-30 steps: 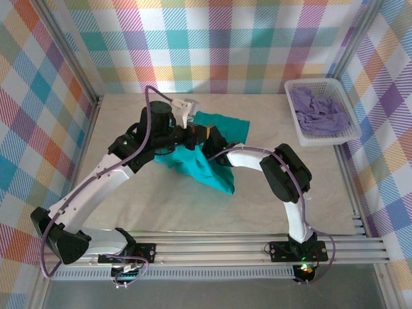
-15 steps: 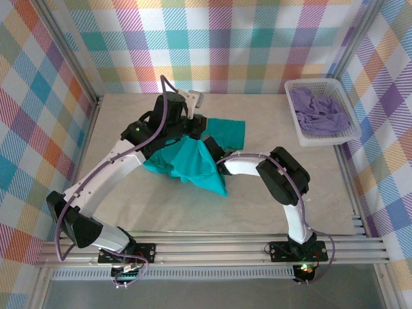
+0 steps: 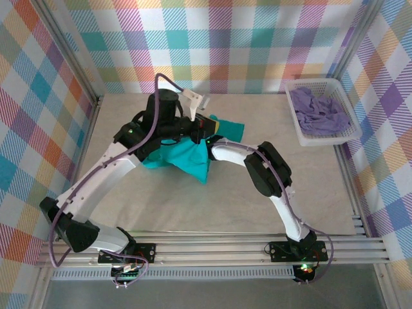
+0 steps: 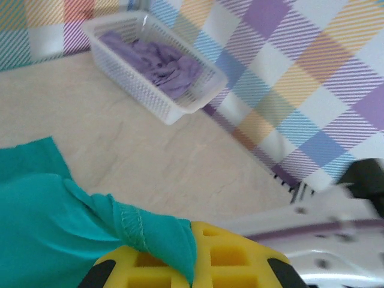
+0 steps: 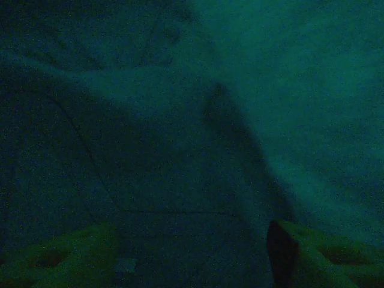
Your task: Fold the inside-out t-shirt
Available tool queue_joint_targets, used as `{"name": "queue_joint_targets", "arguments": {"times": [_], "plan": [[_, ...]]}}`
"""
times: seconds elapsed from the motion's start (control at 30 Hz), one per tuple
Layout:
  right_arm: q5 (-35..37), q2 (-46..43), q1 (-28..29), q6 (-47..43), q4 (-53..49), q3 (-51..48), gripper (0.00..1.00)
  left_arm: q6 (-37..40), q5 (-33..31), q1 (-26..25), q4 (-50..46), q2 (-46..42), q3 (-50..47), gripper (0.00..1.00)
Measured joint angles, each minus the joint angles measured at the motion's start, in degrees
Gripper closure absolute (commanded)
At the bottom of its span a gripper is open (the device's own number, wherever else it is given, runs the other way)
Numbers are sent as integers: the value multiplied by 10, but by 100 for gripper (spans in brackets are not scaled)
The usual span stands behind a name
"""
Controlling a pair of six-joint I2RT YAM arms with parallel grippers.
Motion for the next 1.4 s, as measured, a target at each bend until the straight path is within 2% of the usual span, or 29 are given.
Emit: {"name": "queue_joint_targets", "arguments": {"times": [0.17,0.27,0.43,0.53,0.67,0.73,0.9,1.0,1.13,1.27,1.4], "plan": [[-2,21,-11,3,-50,37,30,4,-16,0,3,-48,0,100],[-8,21,-15,3,-79,44,35,5,-50,-1,7,-67,-3,100],[-32,22,-19,7,-123,52,81,9,-133,-3,12,-81,-12,100],[-52,21,-21,12,-138,51,99,8,-215,-1,12,-86,-27,100],[-86,-20,-29,21,-132,-9,100,-1,-320,38,12,-87,-48,100],[-109,-67,-37,27,-124,-72,100,-15,-359,88,10,-89,-70,100],[-169,-183,-55,48,-85,-193,100,-69,-387,221,9,-106,-141,100],[-203,-228,-58,58,-50,-228,100,-97,-386,267,11,-117,-171,100],[-252,-248,-55,67,-9,-247,100,-123,-367,280,18,-116,-196,100],[-298,-248,-50,81,17,-246,100,-147,-294,275,71,-100,-217,100],[-343,-248,-41,86,48,-229,100,-149,-236,251,104,-45,-212,100]]}}
